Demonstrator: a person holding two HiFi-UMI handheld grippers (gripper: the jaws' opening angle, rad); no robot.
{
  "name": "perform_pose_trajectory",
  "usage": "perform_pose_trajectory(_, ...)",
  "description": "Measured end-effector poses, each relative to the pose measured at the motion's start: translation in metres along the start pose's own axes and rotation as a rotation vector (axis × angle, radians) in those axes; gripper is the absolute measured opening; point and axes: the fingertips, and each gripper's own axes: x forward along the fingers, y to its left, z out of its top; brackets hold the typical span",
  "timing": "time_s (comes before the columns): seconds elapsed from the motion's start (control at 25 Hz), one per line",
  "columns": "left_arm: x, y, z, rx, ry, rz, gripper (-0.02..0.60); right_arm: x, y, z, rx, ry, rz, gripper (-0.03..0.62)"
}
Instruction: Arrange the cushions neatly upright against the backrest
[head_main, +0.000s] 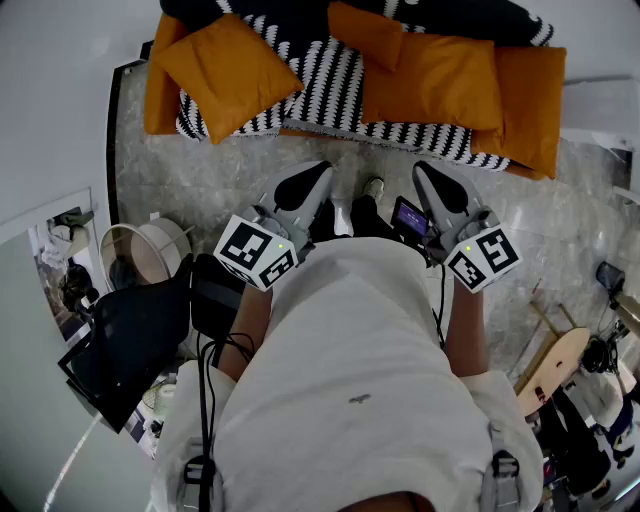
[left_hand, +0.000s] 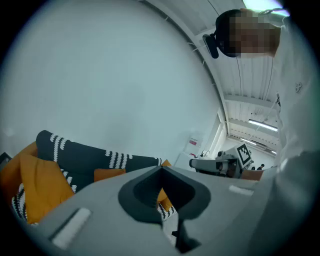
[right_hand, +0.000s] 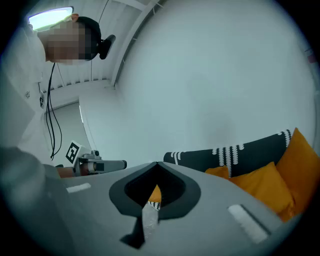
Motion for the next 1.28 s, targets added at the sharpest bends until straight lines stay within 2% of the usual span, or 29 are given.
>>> perform_pose_trajectory(0.4, 0.004, -0.004, -0.006, -0.005, 0.01, 0.019, 0.0, 0.003, -0.002, 0.002, -0.024, -0.003, 0.034, 0.025)
perform_pose_trajectory(0.76, 0.021, -0.02, -0.011, -0.019, 0.027, 0.003, 0.001, 0.001, -0.009, -0.001, -0.032, 0.012, 0.046, 0.025)
perform_pose_trajectory(1.04, 0.022, -0.025, -0.026, 0.021, 0.07, 0.051, 0.0, 0.014, -0.009, -0.014, -0.039, 0.038, 0.089, 0.026)
perform_pose_trajectory(1.28, 0.011, -0.018, -0.031, 0.012, 0.08, 0.022, 0.001, 0.036, 0.015, -0.017, -0.057, 0.045, 0.103, 0.026)
